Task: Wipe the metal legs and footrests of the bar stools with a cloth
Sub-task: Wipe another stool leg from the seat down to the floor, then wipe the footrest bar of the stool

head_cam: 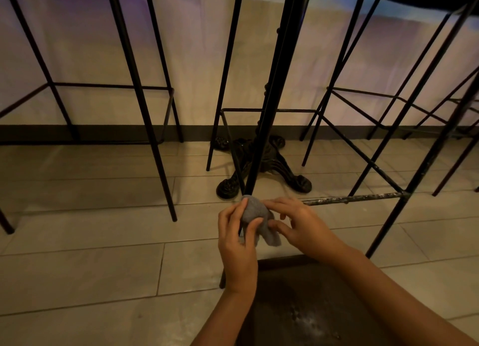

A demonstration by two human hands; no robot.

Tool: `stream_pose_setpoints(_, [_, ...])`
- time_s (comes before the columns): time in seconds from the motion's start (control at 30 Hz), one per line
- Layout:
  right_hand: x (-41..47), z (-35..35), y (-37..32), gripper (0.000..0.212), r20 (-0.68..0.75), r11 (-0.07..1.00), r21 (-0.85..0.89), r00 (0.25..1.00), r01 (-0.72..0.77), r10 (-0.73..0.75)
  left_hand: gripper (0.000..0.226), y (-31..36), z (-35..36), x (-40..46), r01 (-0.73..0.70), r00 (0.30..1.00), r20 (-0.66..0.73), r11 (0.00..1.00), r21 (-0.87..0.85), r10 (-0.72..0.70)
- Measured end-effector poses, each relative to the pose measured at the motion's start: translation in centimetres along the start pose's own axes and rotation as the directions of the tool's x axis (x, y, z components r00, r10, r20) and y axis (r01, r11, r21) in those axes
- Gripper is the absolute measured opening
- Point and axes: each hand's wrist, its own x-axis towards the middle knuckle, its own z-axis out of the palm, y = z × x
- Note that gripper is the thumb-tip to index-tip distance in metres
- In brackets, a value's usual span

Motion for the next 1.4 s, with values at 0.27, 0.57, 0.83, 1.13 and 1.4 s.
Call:
stream_pose_setpoints(0.27, [0.9, -2.8, 0.5, 0.023, 0.028, 0.998, -0.015, 0.997, -0.069, 0.069, 0.053, -0.2, 0.0, 0.0, -0.05, 0.998, 0.041, 0.997, 0.058, 0.047])
stream_pose_setpoints(0.57, [5.8, -1.4, 0.3, 0.023, 0.028, 0.949, -0.271, 0.984, -0.16, 0.174, 0.037, -0.3, -1.0, 2.2, -0.092, 0.996, 0.015, 0.977, 0.193, 0.091])
stream_pose_setpoints(0.83, [4.8, 1.2, 0.8, 0.015, -0.199, 0.986, -0.125, 0.977, -0.109, 0.083, 0.047, -0.2, -0.9, 5.6, -0.202, 0.96, 0.221, 0.972, 0.118, 0.173])
stream_pose_setpoints(1.13, [2.2, 2.4, 1.3, 0.055, -0.098, 0.921, -0.388, 0.995, -0.03, -0.009, 0.053, -1.6, -0.7, 6.1, -0.304, 0.933, 0.255, 0.936, 0.178, 0.254])
stream_pose_setpoints(1.4, [2.9, 3.8, 0.7, 0.021, -0.252, 0.925, -0.372, 0.967, -0.077, -0.021, 0.052, -2.3, -0.1, 5.9, -0.295, 0.943, 0.22, 0.935, 0.199, 0.251])
